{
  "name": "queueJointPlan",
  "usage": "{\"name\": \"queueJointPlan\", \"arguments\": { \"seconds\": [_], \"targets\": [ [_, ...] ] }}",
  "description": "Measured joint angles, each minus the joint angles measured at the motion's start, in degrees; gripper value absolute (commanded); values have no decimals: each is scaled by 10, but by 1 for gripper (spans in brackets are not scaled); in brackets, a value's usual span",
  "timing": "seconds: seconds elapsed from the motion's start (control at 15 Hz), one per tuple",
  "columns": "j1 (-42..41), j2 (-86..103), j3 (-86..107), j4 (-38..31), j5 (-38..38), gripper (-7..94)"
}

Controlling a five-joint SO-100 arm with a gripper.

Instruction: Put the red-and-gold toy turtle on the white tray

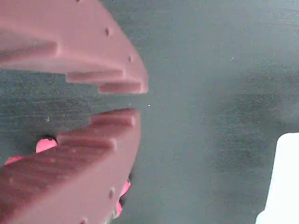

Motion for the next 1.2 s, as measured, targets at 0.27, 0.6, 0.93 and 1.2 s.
{"name": "queueJointPlan", "arguments": {
  "seconds": [0.27, 0.6, 0.93, 1.2],
  "targets": [
    [23, 0, 0, 0, 29, 0],
    [113, -174, -83, -93, 67, 0],
    [192, -678, -465, -59, 24, 0],
    [243, -929, -713, 39, 16, 24]
  ]
}}
